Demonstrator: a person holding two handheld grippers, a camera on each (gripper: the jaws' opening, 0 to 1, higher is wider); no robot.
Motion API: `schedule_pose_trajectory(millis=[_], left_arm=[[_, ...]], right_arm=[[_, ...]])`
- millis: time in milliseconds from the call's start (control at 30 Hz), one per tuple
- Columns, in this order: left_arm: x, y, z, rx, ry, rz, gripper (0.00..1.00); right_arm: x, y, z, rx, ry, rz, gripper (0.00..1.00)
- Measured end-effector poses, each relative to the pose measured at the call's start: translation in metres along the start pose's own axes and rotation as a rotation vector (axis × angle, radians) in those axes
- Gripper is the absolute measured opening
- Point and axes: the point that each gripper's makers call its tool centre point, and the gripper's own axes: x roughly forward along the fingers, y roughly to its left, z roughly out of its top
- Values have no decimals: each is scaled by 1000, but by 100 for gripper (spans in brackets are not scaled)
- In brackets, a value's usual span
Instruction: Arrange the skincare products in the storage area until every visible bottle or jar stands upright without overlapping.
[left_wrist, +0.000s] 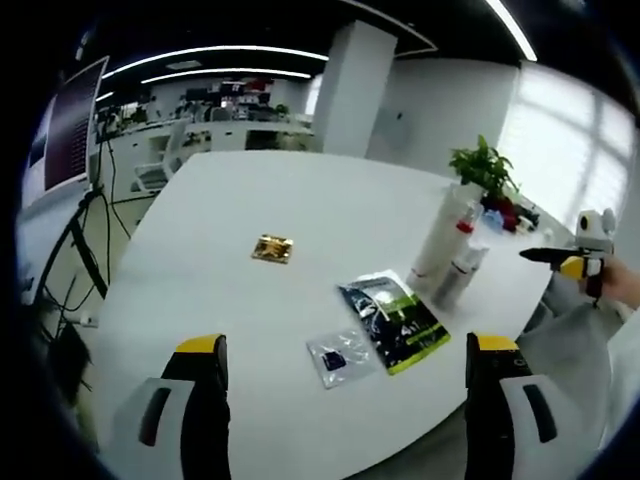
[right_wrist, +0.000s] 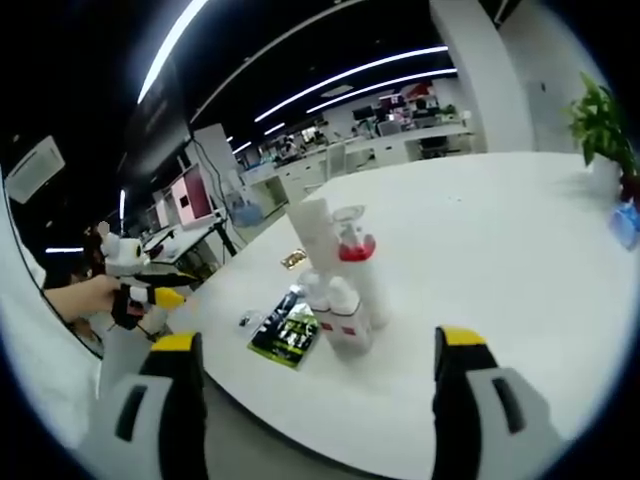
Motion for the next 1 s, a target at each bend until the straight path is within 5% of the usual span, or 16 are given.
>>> schedule_pose_trajectory(millis=[467,1000], left_arm=[[20,18,15,17,7,29,97],[70,31,27,80,72,33,97]], right_arm=[[8,-9,-1,15,10,-22,96],[8,-22,-9,50,28,-66,96]])
